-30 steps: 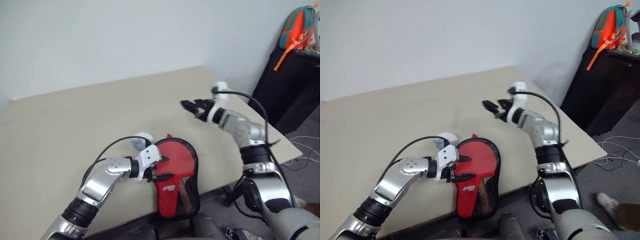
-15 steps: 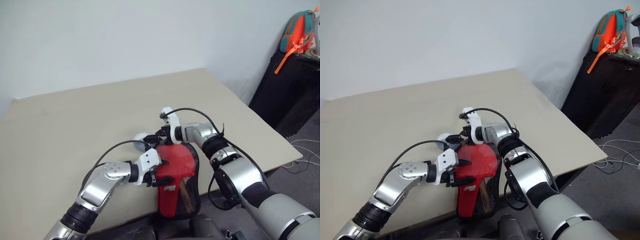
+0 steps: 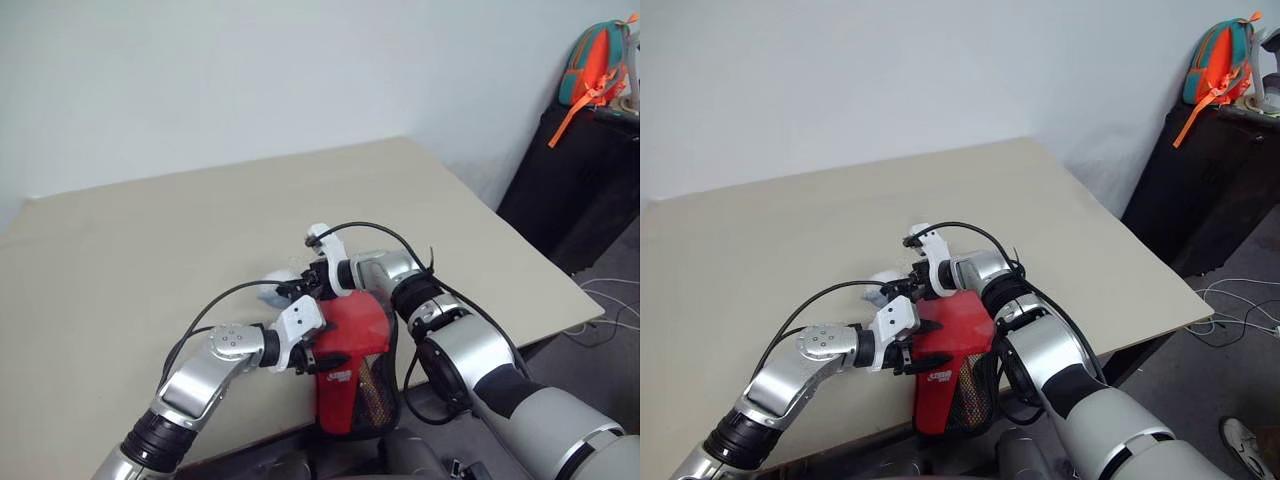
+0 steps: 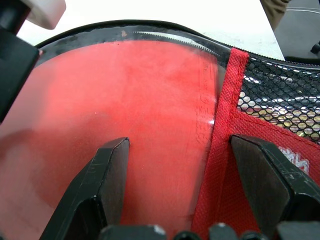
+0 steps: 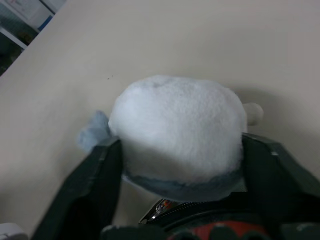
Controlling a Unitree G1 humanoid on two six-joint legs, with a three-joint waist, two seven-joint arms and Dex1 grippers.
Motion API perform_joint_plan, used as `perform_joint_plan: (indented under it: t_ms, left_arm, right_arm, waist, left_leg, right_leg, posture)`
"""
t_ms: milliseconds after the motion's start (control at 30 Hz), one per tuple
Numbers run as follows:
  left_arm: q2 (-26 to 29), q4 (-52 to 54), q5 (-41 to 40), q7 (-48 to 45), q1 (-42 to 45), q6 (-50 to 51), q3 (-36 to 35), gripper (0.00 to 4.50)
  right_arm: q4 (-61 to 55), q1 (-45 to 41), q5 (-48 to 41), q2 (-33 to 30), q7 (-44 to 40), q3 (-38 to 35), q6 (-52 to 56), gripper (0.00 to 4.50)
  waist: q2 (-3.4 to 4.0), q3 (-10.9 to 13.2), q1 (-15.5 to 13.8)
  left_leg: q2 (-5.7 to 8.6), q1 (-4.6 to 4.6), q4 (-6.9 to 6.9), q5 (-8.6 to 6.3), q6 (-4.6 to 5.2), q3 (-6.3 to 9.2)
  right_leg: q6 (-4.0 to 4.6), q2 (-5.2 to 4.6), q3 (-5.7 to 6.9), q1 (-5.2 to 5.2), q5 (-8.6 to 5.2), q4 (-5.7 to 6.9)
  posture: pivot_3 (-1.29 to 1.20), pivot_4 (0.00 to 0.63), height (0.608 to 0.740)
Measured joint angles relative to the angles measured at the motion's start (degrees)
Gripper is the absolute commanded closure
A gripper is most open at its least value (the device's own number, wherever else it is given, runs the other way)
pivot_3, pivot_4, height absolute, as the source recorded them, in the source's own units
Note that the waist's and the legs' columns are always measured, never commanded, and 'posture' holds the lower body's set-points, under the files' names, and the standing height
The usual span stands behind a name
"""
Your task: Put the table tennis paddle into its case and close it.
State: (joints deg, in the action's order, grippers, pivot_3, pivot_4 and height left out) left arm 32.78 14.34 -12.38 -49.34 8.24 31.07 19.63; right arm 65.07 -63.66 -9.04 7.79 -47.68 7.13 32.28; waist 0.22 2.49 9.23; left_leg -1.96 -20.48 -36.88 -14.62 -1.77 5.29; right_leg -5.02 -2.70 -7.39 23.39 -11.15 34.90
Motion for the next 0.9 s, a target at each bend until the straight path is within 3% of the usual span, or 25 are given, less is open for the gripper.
perform_joint_plan:
  t_ms: [167, 300, 533, 900]
  left_arm:
    - [-0.52, -0.51, -0.09, -0.1, 0.58, 0.75, -0.14, 1.1]
    - [-0.93, -1.51, -0.11, -0.66, 1.2, 0.74, -0.18, 1.1]
    - [-1.74, -4.35, -0.08, -2.06, 2.43, -0.92, -0.07, 1.1]
    - [-2.27, -8.55, 0.2, -2.87, 3.99, -5.15, 0.83, 1.1]
  right_arm:
    - [0.0, 0.02, 0.49, -0.07, 2.15, -1.46, -1.69, 3.57]
    - [0.0, 0.03, -0.02, -0.24, 3.63, -3.89, -1.7, 4.48]
    - [2.66, 0.02, -0.2, -2.88, 13.68, -9.17, -6.37, 4.49]
    - [2.72, 1.15, -0.28, -18.42, 13.73, -13.3, -9.5, 4.49]
  waist:
    - [0.0, 0.0, -0.08]
    - [0.0, -0.01, -0.2]
    - [-0.01, -0.04, -0.53]
    - [0.03, -0.04, -0.58]
  left_leg:
    - [0.0, 0.0, -0.02, 0.0, 0.0, 0.02]
    - [0.0, 0.01, -0.07, 0.01, 0.0, 0.06]
    - [0.0, 0.02, -0.16, 0.01, -0.01, 0.13]
    - [0.02, 0.17, -0.23, 0.03, 0.02, 0.15]
  right_leg:
    - [0.0, 0.0, 0.02, -0.03, 0.0, 0.0]
    - [0.0, 0.0, 0.05, -0.1, 0.0, 0.0]
    - [0.02, 0.0, 0.11, -0.21, -0.01, -0.03]
    - [0.13, 0.0, 0.1, -0.53, -0.08, -0.12]
  posture:
    - [0.0, 0.0, 0.74]
    - [0.0, 0.0, 0.74]
    - [0.0, 0.0, 0.74]
    - [0.0, 0.0, 0.74]
